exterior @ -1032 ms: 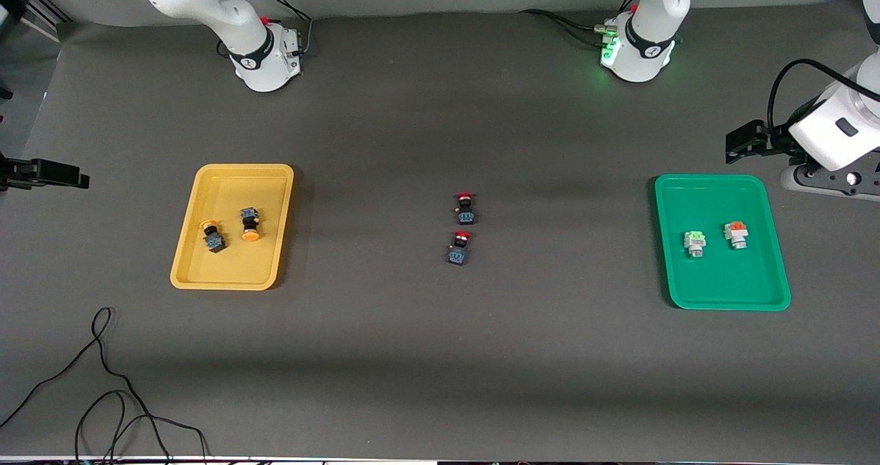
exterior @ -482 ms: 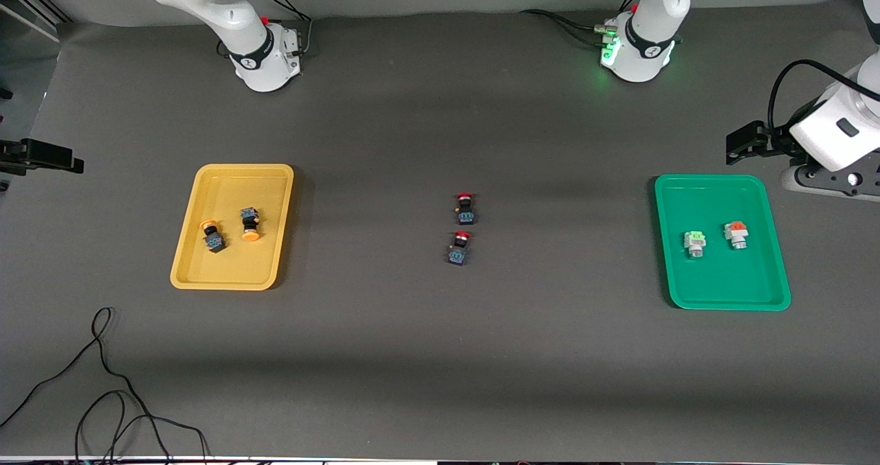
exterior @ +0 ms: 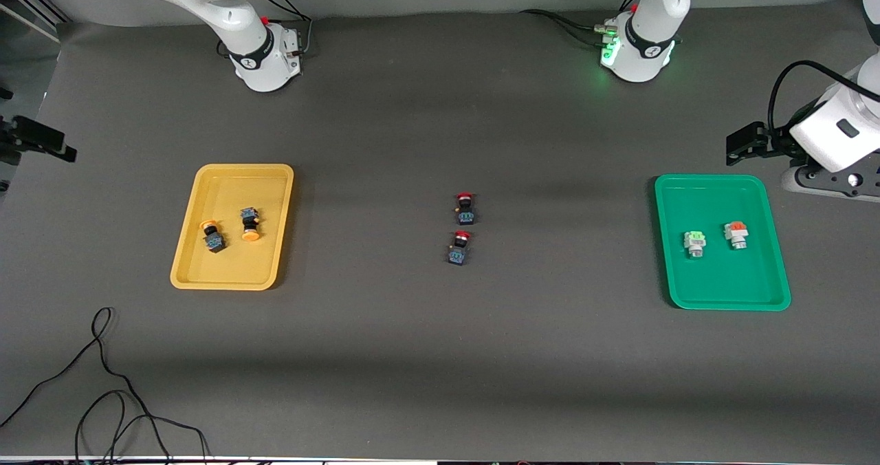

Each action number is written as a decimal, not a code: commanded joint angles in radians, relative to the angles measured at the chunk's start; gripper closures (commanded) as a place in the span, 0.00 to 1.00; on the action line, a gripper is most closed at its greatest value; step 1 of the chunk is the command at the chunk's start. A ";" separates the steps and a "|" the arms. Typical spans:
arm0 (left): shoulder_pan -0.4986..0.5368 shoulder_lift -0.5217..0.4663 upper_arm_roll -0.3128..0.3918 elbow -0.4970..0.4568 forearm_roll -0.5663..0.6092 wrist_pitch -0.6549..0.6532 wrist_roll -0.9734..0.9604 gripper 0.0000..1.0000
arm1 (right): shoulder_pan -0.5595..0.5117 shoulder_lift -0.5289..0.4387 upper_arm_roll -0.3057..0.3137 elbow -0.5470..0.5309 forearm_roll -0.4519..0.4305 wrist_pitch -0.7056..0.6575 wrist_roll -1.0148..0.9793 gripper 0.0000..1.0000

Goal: Place green and yellow buttons in trays

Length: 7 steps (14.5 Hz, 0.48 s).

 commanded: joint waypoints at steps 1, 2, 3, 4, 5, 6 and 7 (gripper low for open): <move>-0.012 0.013 0.012 0.028 0.000 0.002 0.007 0.00 | -0.028 -0.054 0.039 -0.015 -0.047 0.021 0.031 0.00; -0.012 0.016 0.012 0.028 0.003 0.002 0.007 0.00 | -0.031 -0.063 0.039 -0.015 -0.047 0.022 0.031 0.00; -0.012 0.018 0.012 0.028 0.001 0.002 0.007 0.00 | -0.031 -0.069 0.039 -0.018 -0.043 0.021 0.022 0.00; -0.012 0.018 0.012 0.028 0.001 0.002 0.007 0.00 | -0.031 -0.072 0.039 -0.021 -0.038 0.019 0.018 0.00; -0.012 0.018 0.012 0.029 0.003 0.002 0.007 0.00 | -0.031 -0.075 0.040 -0.021 -0.040 0.019 0.015 0.00; -0.012 0.018 0.012 0.029 0.003 0.002 0.007 0.00 | -0.031 -0.075 0.047 -0.022 -0.040 0.019 0.011 0.00; -0.012 0.018 0.012 0.029 0.001 0.002 0.007 0.00 | -0.034 -0.077 0.047 -0.024 -0.034 0.017 0.011 0.00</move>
